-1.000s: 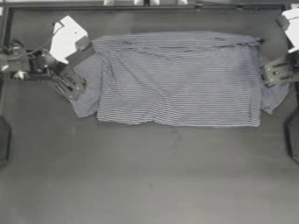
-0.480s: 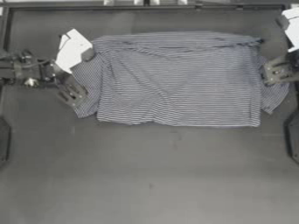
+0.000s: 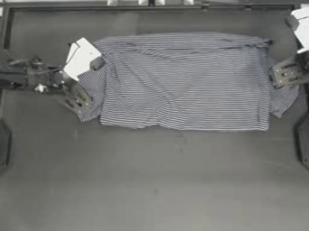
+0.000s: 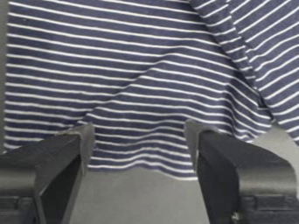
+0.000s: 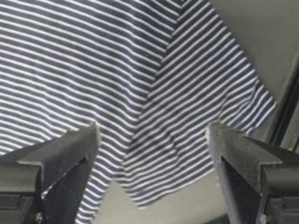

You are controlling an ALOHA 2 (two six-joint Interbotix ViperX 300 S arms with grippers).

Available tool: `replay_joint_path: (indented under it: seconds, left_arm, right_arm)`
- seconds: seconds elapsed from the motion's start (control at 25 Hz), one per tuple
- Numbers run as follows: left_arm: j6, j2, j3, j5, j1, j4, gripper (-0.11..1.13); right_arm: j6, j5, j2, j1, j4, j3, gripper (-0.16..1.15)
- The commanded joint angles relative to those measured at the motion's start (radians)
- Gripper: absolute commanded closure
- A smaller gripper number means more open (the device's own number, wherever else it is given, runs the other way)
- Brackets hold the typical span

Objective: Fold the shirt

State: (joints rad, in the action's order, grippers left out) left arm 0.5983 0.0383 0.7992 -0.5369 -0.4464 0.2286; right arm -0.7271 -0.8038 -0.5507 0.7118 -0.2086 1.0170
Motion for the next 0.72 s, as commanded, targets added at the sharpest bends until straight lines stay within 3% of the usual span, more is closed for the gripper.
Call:
replay_joint_path:
  seconds: [0.04, 0.24, 0.36, 0.48, 0.6, 0.68, 0.72]
  left_arm:
    - [0.002, 0.003, -0.008, 0.006, -0.009, 0.009, 0.09]
    - [0.002, -0.015, -0.005, 0.006, -0.011, 0.014, 0.13]
    - [0.002, -0.023, -0.005, 0.005, -0.011, 0.012, 0.25]
    - [0.002, -0.021, -0.005, 0.006, -0.011, 0.012, 0.48]
    - [-0.005, -0.012, -0.008, 0.005, 0.003, 0.023, 0.83]
    - [-0.002, -0.006, -0.015, 0.003, 0.034, 0.069, 0.99]
    - [0.003, -0.005, -0.021, -0.005, 0.043, 0.092, 1.01]
  right_arm:
    - [0.002, 0.005, -0.011, -0.002, -0.003, -0.021, -0.02]
    - [0.006, 0.006, -0.011, -0.006, -0.003, -0.021, -0.02]
    - [0.005, 0.009, -0.009, -0.015, -0.003, -0.025, -0.01]
    - [0.003, 0.008, -0.011, -0.017, -0.003, -0.026, -0.02]
    - [0.003, 0.008, -0.009, -0.017, -0.002, -0.023, -0.01]
    - [0.000, 0.008, -0.011, -0.017, 0.000, -0.018, -0.02]
    - [-0.002, 0.006, -0.011, -0.017, 0.002, -0.017, -0.01]
